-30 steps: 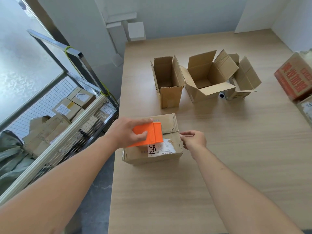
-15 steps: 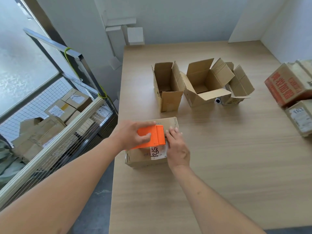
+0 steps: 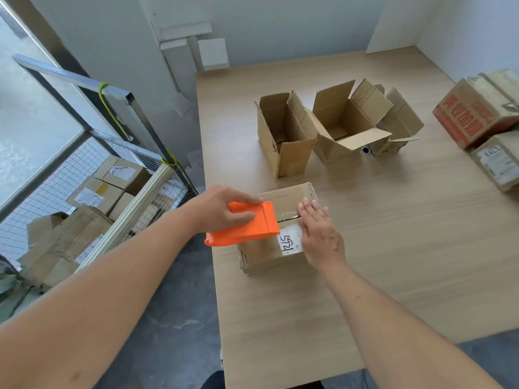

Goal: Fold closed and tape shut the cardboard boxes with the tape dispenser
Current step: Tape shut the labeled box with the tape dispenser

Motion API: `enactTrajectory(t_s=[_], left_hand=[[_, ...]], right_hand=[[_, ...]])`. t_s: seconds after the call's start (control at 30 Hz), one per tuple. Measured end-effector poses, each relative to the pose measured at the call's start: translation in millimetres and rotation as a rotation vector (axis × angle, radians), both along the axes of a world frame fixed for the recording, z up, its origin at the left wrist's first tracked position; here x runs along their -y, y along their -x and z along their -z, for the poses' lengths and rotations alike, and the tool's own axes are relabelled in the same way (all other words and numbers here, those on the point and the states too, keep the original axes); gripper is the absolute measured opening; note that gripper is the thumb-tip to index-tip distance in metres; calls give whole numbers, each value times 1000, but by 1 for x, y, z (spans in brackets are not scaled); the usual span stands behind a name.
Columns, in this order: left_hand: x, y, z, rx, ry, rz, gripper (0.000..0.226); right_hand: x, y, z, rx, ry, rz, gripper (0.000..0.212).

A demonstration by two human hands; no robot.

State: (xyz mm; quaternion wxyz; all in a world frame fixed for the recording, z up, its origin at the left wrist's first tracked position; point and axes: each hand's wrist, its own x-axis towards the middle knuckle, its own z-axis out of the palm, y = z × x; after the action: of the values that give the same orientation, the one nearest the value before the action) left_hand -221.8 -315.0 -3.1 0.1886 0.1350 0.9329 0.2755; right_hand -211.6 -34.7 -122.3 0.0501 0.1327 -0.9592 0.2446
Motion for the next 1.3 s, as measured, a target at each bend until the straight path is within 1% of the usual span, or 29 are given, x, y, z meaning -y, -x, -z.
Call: enactTrajectory(t_s=[0.13,0.27,0.43,0.67,0.9,1.1,1.23,1.3], left_hand=[[48,-16,-8,25,19,-43,38],[85,-37,-8,89,-6,-164,36],[83,-56,0,89,-48,-201,43],[84,-76,21,207,-119,-247,49],[92,-72,21,227,-135,-281,48],[92,-64,15,311,-122,-258,48],[93,-61,20,321,-103,-243,50],[92,-60,23,319,-86,-225,50]], right_hand=[[0,-1,1,13,-22,-4,42],[1,-1,-1,13,-19,7,41],[2,-1,-4,41,-32,3,43],[1,0,-6,102,-44,-15,44],[-1,1,-9,107,-60,-32,45],[-1,1,-8,106,-44,-44,45],[-1,0,-11,108,-79,-39,46],[4,0,-15,133,-132,-20,48]])
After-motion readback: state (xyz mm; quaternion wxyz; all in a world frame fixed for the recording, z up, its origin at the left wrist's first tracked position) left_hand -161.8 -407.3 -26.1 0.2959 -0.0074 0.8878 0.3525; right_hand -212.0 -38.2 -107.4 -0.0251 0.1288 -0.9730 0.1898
